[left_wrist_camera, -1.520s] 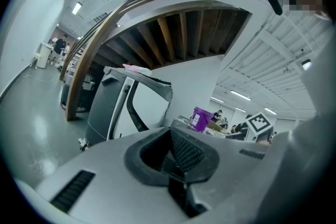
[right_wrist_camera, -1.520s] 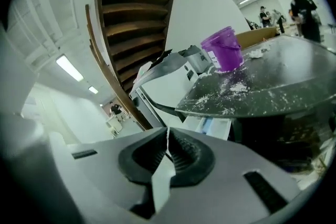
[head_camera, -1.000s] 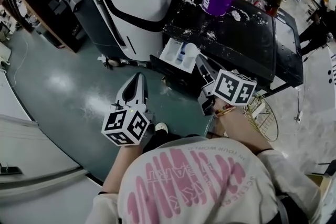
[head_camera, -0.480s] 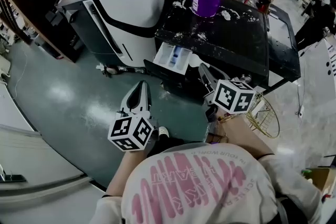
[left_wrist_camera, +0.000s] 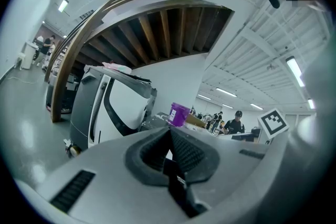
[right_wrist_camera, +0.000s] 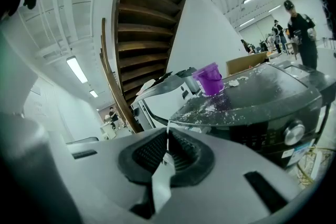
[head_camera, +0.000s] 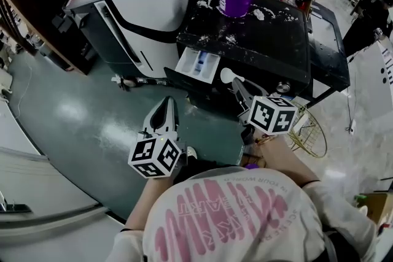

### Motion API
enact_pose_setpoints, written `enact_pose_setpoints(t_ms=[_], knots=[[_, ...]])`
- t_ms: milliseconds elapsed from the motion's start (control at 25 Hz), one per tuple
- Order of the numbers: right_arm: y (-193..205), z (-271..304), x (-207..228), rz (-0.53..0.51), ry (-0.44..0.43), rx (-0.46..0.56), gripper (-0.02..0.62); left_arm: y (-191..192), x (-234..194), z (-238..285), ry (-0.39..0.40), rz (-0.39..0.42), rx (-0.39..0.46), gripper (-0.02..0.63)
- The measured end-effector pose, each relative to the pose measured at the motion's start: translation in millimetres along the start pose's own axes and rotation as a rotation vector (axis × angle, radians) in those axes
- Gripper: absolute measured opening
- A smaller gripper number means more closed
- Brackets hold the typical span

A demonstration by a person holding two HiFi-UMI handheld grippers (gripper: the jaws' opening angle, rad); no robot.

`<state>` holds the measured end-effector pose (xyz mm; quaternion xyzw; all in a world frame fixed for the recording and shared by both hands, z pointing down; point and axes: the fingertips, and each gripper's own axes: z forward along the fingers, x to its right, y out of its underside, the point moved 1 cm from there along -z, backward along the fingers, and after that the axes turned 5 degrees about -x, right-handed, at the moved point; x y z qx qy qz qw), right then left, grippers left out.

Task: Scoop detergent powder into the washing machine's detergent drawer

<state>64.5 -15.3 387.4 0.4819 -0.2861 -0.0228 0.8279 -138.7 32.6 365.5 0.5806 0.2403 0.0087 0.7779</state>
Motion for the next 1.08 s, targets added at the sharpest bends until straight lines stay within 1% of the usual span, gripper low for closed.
enact_pose_setpoints(t_ms=[800,1080], knots=[[31.3,-18.4,9.3,0.002,0.012,-0.049,0.006,24.7,12.8,-15.7,-0.001,-0.008,-0.028,0.003],[34.0,-17.1,10.6,0.004,0.012,-0.042,0.006,24.5,12.7,-14.8,0.006,0.001,-0.022,0.003]])
